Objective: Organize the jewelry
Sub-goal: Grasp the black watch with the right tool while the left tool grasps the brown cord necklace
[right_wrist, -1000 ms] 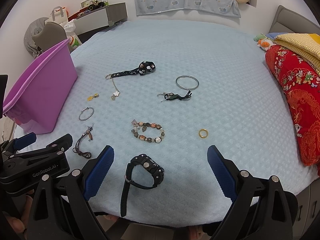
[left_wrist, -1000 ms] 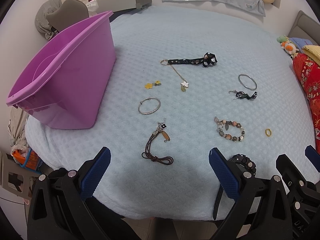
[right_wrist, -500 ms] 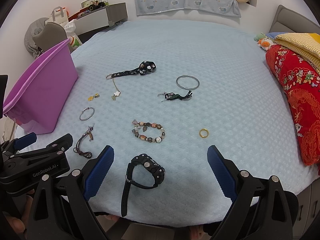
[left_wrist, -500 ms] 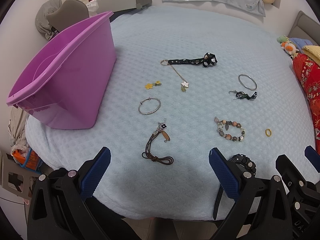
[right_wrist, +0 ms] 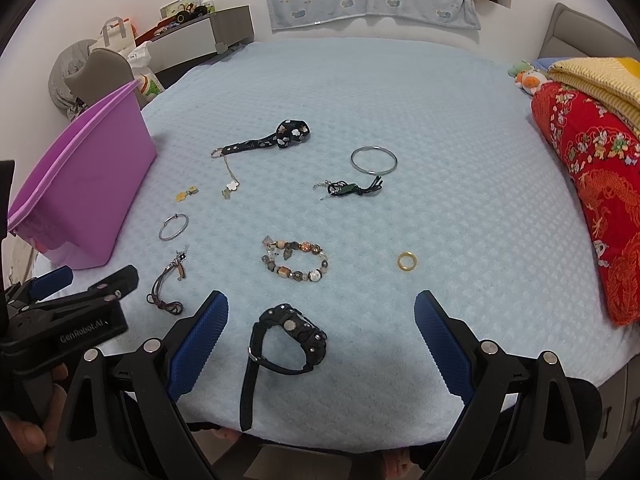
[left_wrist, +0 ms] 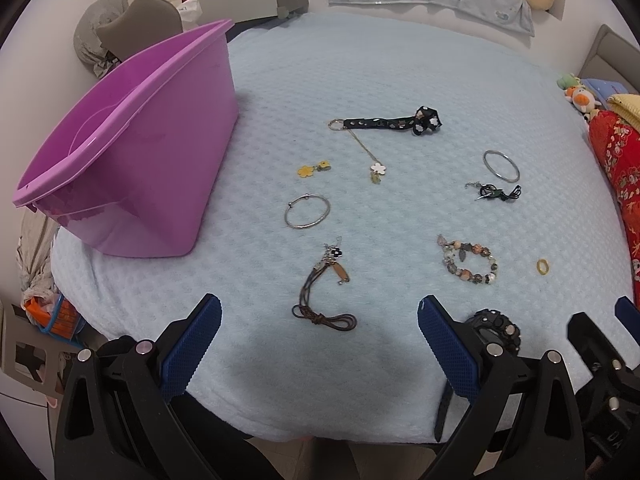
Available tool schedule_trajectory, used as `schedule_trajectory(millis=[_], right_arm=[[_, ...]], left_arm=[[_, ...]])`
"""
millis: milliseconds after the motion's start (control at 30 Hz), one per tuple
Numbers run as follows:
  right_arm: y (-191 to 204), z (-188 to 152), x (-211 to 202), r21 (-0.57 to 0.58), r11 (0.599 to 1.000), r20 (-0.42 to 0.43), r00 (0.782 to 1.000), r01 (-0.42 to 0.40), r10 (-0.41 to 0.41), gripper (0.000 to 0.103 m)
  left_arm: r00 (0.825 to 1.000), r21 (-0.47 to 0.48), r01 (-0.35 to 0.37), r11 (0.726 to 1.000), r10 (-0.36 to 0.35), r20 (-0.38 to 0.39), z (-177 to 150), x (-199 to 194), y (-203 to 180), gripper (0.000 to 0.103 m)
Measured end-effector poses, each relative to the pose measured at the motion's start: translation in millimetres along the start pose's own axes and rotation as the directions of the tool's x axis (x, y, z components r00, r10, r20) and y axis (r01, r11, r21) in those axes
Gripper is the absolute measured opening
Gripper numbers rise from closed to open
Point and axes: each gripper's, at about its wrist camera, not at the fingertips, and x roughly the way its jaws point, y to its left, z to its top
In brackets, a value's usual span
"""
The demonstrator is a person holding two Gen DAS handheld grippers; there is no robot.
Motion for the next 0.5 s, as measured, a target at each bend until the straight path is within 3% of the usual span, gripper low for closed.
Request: schedule_trajectory(millis=[167, 500], right_arm=[[-13.7, -10.6, 2.6, 0.002, 1.000, -0.009, 1.000, 0.001, -0.001, 0.090], [-24.5, -35.3, 24.0, 0.032, 0.995, -0.064, 0.993, -0.095, 0.096, 0.090]], left_arm=[[1.000, -0.022, -0.004, 1.000, 0.003, -0.013, -9.3, 12.2, 18.2, 0.097], [0.999, -0.054, -0.012, 0.998, 0.010, -0.038, -29.8, 42.9, 50.7, 0.097]])
